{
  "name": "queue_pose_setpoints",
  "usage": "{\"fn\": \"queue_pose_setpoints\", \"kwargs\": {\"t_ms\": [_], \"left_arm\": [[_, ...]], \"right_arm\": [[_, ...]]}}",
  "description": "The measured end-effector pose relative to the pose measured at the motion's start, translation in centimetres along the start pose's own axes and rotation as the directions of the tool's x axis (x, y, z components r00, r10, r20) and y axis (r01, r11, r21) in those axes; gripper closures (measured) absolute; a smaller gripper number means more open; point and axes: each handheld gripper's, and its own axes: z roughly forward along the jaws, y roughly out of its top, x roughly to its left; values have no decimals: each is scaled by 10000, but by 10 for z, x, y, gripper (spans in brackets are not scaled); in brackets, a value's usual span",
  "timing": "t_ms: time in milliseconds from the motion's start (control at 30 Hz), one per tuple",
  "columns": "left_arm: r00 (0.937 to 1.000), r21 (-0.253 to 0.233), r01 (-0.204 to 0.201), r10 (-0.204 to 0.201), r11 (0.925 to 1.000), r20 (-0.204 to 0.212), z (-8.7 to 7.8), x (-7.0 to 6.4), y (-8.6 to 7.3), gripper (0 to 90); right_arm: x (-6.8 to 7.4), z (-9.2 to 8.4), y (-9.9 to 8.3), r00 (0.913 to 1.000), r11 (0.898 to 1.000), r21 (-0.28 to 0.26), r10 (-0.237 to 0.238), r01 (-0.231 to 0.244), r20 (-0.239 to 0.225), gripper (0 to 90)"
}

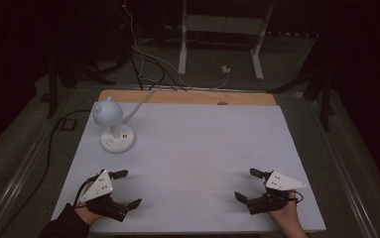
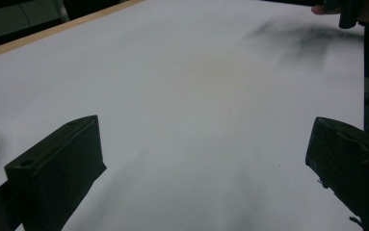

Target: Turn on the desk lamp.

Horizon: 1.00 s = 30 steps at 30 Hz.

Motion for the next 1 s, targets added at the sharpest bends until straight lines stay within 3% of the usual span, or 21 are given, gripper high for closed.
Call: {"fn": "queue_pose_setpoints", "kwargs": {"t_ms": [200,467,1000], "left_arm": [[9999,68,-30,29,10000,136,1,0,0,2],[9982,436,-246,222,9987,561,3,-1,2,2],[9908,746,-416,315,9963,1316,8,-4,7,2]], "right_arm": [[2,2,0,9996,10000,-55,78,-79,-272,0],[4,4,1,9992,9986,356,-391,391,-27,0],[8,3,0,9991,9989,180,-435,436,-9,0]]}}
